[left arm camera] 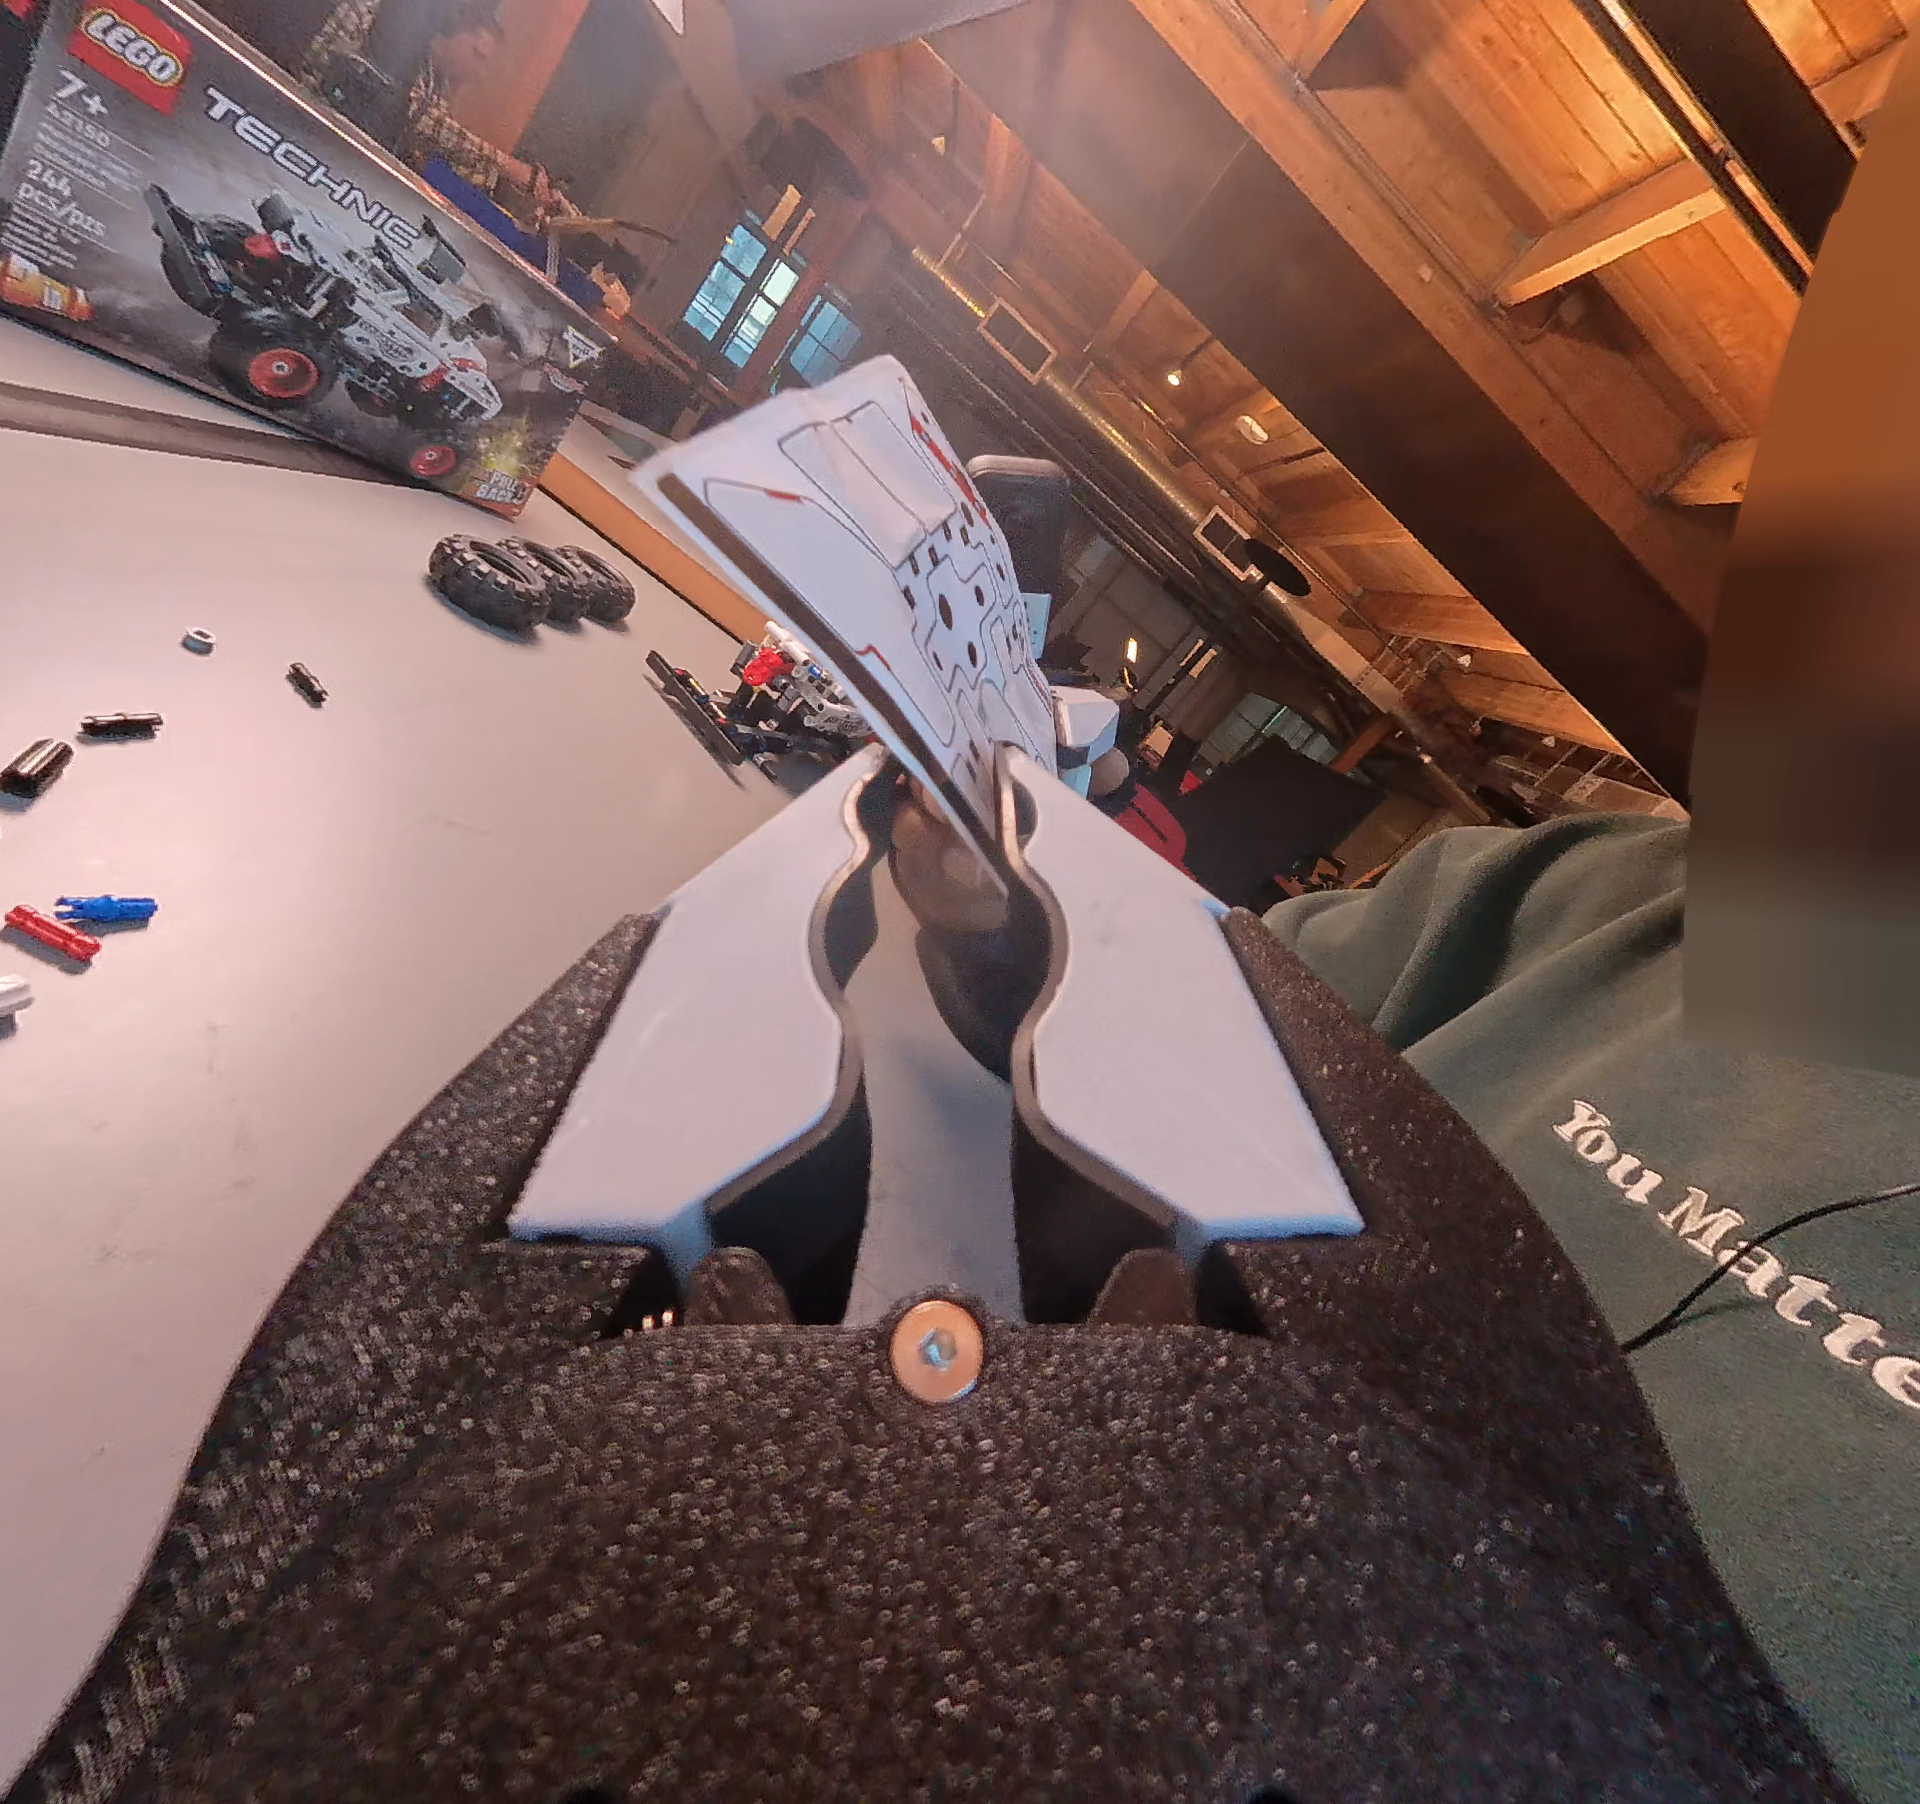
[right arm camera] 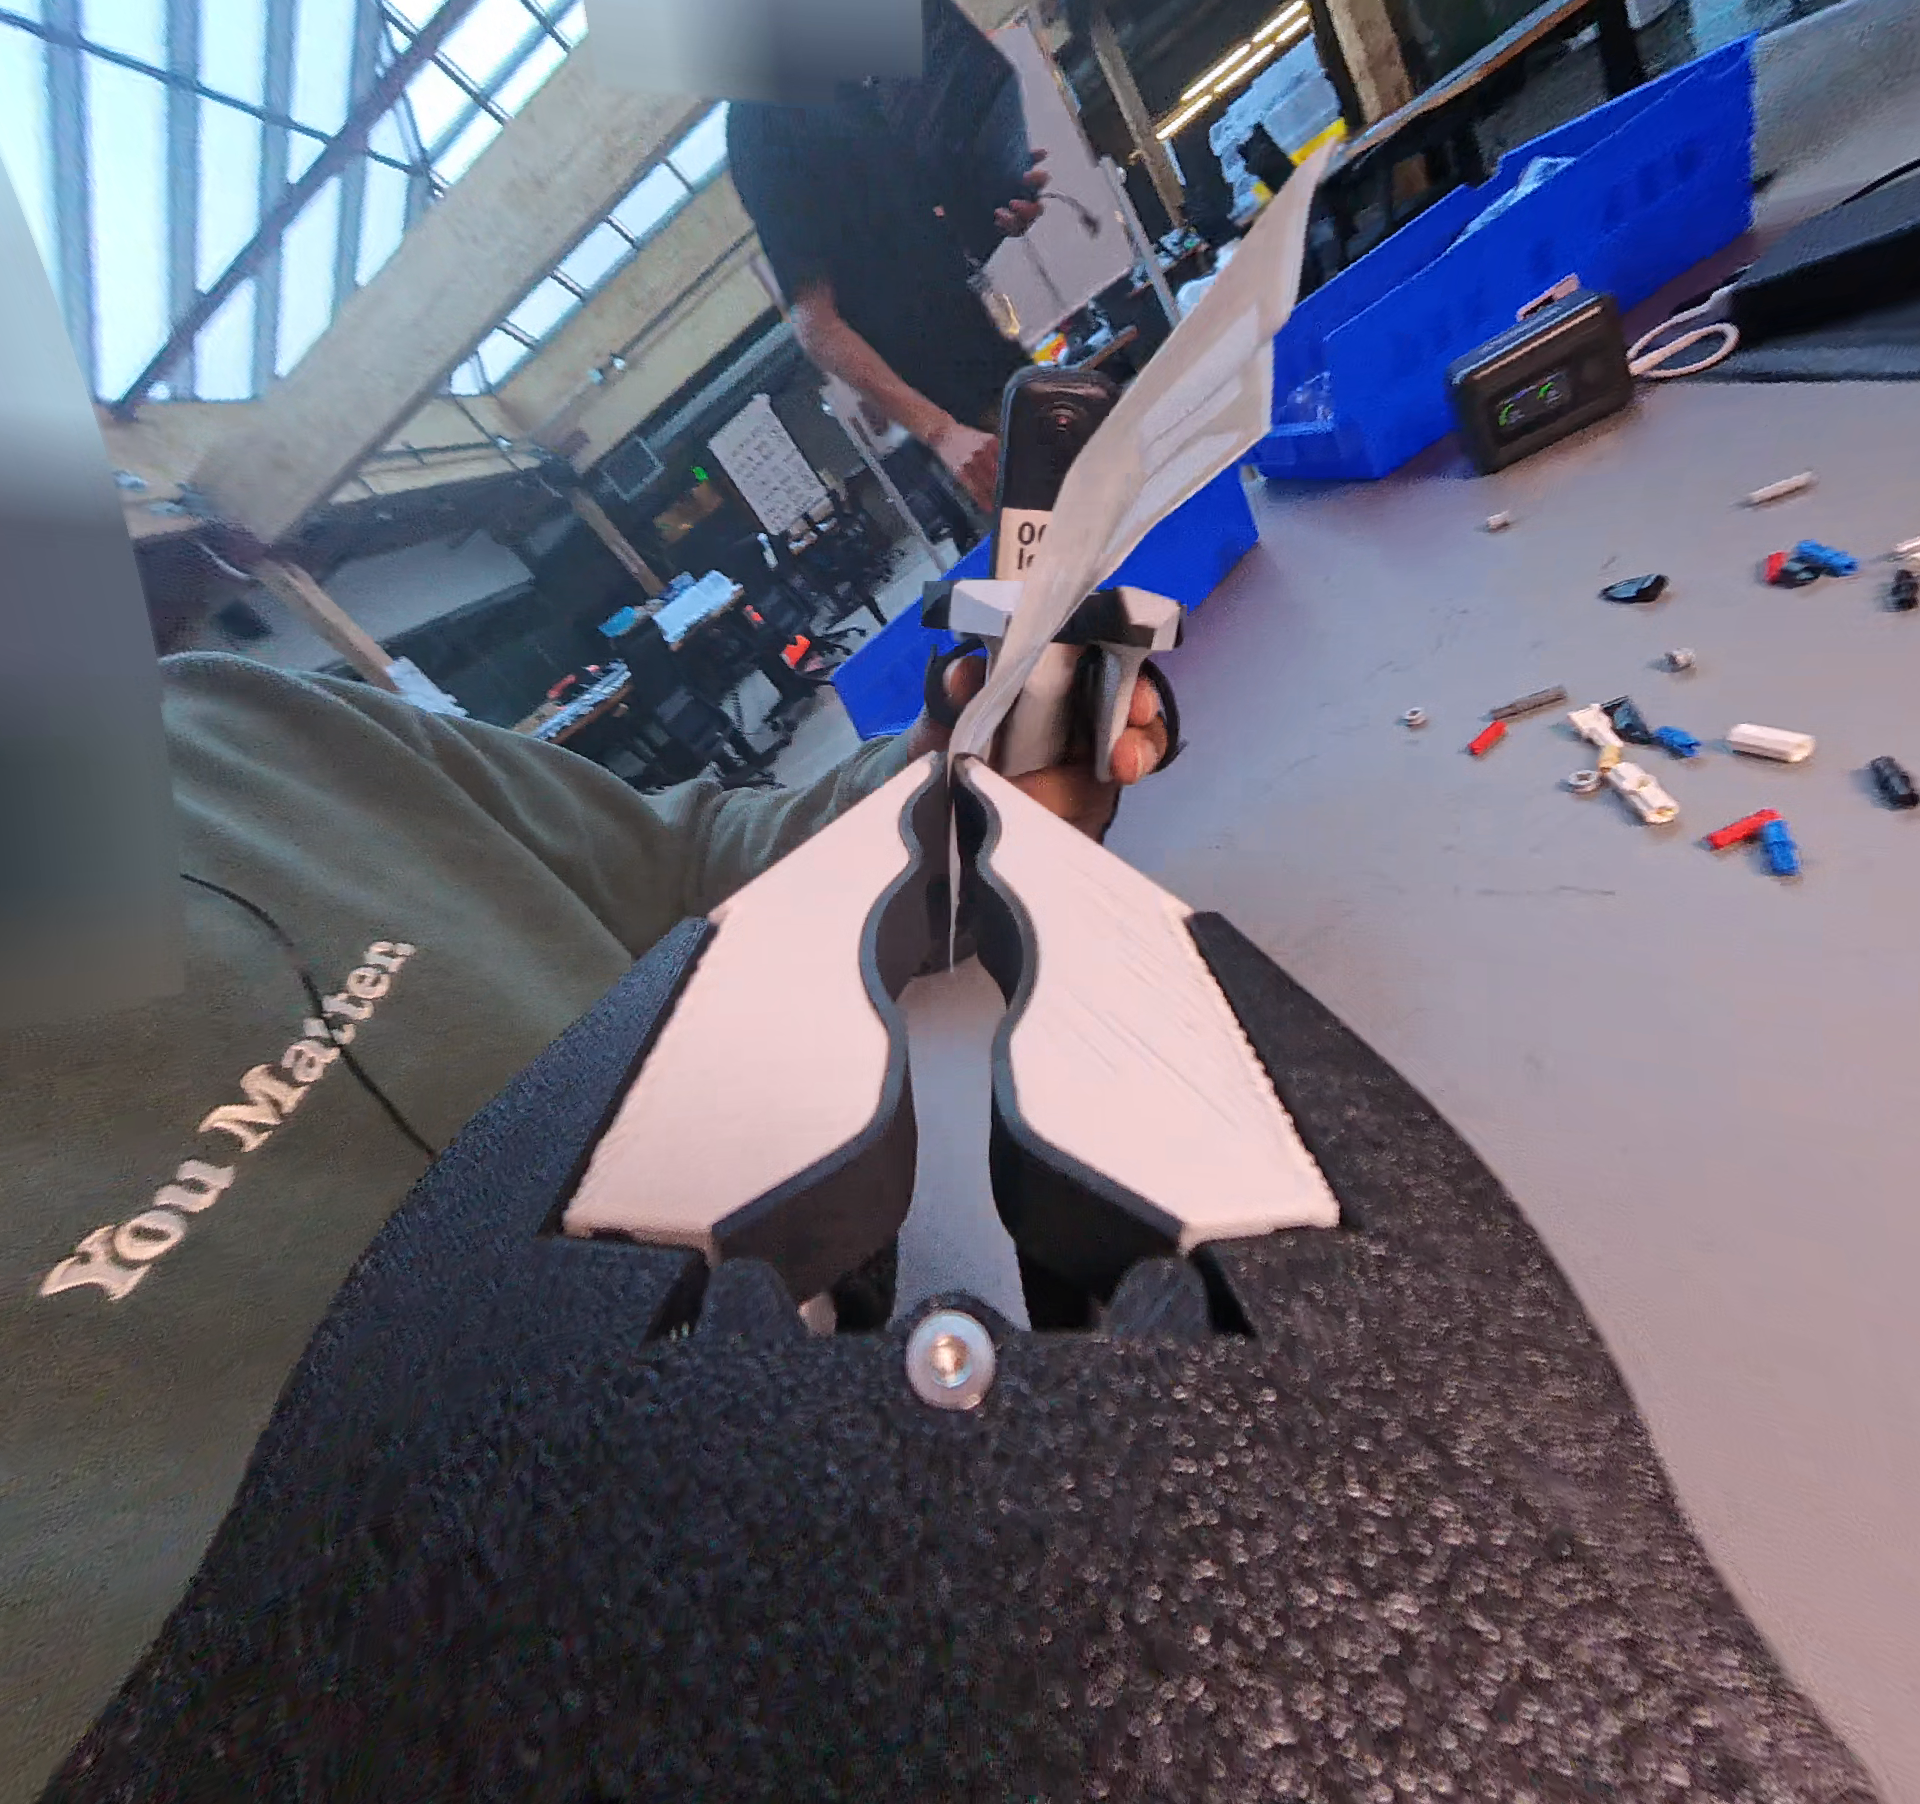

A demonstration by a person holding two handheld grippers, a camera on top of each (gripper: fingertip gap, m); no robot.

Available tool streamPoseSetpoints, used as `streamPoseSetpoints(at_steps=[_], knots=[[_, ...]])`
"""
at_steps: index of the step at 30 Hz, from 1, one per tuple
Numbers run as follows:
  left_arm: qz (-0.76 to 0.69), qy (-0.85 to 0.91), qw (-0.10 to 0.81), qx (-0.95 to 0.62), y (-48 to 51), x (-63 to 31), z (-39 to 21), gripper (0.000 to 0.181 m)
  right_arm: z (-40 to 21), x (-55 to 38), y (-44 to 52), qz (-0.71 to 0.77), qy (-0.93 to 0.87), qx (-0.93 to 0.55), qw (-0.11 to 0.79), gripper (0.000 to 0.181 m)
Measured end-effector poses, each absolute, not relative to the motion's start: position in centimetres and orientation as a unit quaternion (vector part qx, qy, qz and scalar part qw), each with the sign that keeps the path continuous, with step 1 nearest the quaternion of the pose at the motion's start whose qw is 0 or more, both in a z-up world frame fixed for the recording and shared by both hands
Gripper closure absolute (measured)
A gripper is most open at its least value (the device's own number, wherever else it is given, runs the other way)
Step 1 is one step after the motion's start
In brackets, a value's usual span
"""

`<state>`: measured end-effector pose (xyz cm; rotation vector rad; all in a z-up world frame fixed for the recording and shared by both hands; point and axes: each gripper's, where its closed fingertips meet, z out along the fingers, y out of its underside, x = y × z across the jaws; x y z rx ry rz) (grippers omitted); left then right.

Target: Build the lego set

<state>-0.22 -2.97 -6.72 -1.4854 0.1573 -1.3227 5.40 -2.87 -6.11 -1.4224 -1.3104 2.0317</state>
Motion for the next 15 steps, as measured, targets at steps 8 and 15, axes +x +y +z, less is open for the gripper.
streamPoseSetpoints(at_steps=[8,15], knots=[[-0.601,0.083,0.52,-0.601,-3.9,1.8,-5.7,0.181,-7.2,5.3,-4.5,0.716,-0.478,-0.492,0.131,0.181],[-0.557,0.047,0.507,-0.656,-2.7,0.4,-8.1,0.181,-8.8,4.2,-0.5,0.54,-0.557,-0.502,0.383,0.149]])
